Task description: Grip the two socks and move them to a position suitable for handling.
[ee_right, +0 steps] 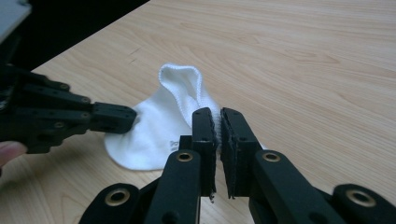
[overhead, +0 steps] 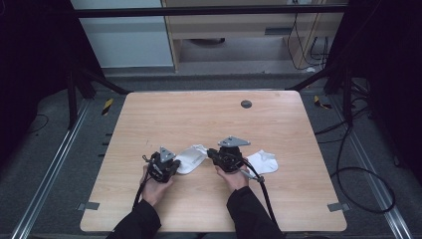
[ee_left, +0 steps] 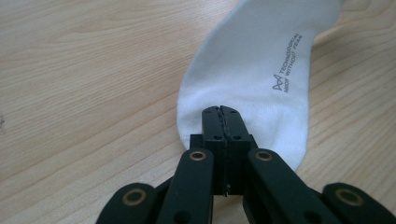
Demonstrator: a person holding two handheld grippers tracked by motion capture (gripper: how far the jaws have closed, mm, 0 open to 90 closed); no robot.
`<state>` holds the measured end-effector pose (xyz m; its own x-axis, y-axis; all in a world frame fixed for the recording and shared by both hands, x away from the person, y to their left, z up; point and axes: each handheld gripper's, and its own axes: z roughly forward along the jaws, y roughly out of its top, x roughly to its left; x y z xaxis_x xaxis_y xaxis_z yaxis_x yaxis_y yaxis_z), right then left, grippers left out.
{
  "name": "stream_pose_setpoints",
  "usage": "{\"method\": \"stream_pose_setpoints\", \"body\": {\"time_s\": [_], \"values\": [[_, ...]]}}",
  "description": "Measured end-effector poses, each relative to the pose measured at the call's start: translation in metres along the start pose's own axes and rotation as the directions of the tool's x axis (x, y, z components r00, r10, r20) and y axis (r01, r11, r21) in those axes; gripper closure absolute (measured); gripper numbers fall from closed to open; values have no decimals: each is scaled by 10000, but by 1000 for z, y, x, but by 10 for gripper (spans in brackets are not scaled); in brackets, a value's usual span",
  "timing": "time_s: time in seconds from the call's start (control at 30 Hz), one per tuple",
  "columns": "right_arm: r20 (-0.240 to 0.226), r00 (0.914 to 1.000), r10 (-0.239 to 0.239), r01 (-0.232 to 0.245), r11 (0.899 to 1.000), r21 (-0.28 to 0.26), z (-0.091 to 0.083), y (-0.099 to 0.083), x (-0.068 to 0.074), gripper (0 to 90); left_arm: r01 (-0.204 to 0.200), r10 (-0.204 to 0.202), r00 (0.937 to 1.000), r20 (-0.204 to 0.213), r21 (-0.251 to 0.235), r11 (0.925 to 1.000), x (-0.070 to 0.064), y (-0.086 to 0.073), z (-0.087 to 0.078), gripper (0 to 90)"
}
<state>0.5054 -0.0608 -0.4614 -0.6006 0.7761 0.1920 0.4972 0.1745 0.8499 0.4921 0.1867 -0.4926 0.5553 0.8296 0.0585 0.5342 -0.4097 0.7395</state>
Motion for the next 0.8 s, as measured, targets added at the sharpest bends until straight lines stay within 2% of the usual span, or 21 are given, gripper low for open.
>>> {"method": "stream_pose_setpoints", "body": {"time_s": [0.17,0.23,0.33,0.37,0.4,0.43,0.47,0.5,0.53,0.57,0.7,0.73,0.8], "values": [[507,9959,755,-758,9971,46,9,2,-16,841,-258,254,9994,235,158,9995,1,-1,0,900],[770,9931,887,-905,9957,194,16,0,-20,838,-252,248,9994,257,165,9995,1,-1,1,900],[1300,9883,800,-861,9954,424,26,-4,-26,826,-314,312,9993,205,122,9994,0,-1,1,900],[1300,9883,800,-861,9954,424,26,-4,-26,826,-314,312,9993,205,122,9994,0,-1,1,899],[1583,9850,679,-770,9957,517,28,-6,-28,784,-240,238,9996,162,104,9997,0,-2,1,890],[1583,9850,679,-770,9957,517,28,-6,-28,784,-159,159,9998,80,45,9999,1,-2,1,890],[1708,9837,560,-654,9966,497,28,-6,-29,751,-64,64,10000,35,-16,10000,2,-2,0,857],[1925,9812,147,-207,9994,288,25,-6,-31,708,98,-101,9998,-147,-214,9997,4,-1,-3,793],[1925,9812,147,-207,9994,288,25,-6,-31,708,98,-101,9998,-147,-214,9997,4,-1,-3,785],[1904,9817,-26,-7,9999,173,21,-4,-33,700,184,-188,9997,-132,-357,9992,4,-1,-5,774],[1670,9859,-93,40,9995,321,16,-5,-34,711,338,-345,9994,-98,-663,9972,0,3,-13,774],[1460,9891,-178,90,9981,606,16,-9,-34,732,345,-348,9994,-33,-700,9969,-2,3,-14,775],[1335,9906,-312,189,9955,924,19,-14,-34,761,331,-328,9994,60,-643,9974,-6,3,-15,782]]}}
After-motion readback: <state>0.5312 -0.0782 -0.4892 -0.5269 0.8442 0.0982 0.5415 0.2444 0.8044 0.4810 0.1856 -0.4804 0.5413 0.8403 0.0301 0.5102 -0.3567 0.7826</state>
